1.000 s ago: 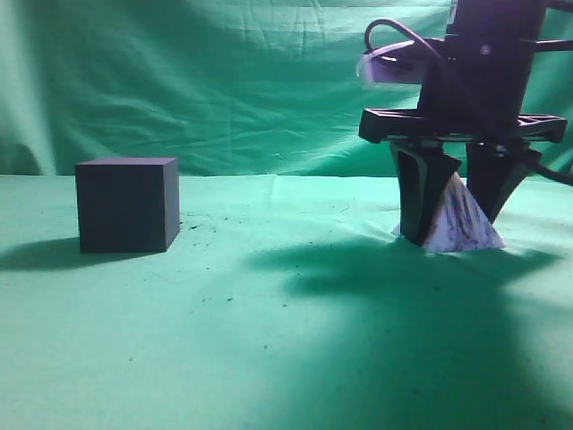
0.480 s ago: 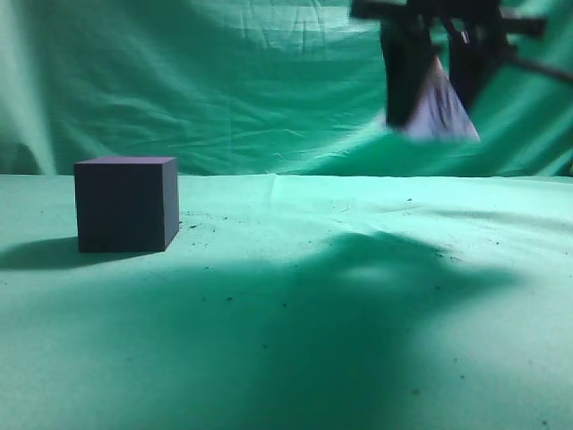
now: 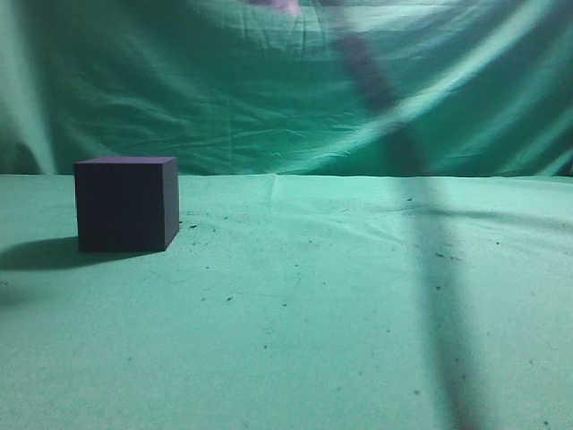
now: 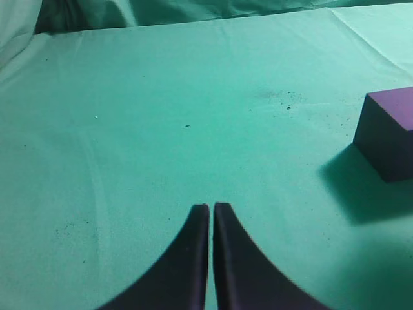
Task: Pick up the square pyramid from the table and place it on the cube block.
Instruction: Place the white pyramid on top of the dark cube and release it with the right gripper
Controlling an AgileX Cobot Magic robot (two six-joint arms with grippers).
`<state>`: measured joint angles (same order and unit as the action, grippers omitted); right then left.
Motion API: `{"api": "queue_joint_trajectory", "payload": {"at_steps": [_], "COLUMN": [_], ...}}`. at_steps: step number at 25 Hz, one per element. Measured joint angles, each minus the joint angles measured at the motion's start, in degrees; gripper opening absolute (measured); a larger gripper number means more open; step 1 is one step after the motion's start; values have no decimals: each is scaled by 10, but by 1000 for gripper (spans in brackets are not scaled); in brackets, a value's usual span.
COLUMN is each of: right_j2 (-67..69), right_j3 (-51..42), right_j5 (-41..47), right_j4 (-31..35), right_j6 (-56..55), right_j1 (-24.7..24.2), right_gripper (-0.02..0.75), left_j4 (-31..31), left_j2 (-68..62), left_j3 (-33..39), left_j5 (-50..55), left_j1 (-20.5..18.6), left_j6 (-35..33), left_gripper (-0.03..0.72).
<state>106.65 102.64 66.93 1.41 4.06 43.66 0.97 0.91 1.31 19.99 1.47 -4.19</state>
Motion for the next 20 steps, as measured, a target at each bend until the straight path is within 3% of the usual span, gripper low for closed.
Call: {"api": "queue_joint_trajectory", "payload": {"at_steps": [6,12,20], "right_j2": [103,171,203], "right_j3": [82,135,138], "right_j5": [30,38,18], "right_j4": [2,-4,-36], "right_j6": [6,6,25], "right_j1": [75,85,85], "right_gripper": [368,368,368], "left_j4": [0,0,0], "left_j2": [0,0,0], "left_j3": [0,0,0], "left_j5": [0,0,0], "left_j1": [0,0,0], "left_j6": [0,0,0], "left_gripper": [0,0,0]}}
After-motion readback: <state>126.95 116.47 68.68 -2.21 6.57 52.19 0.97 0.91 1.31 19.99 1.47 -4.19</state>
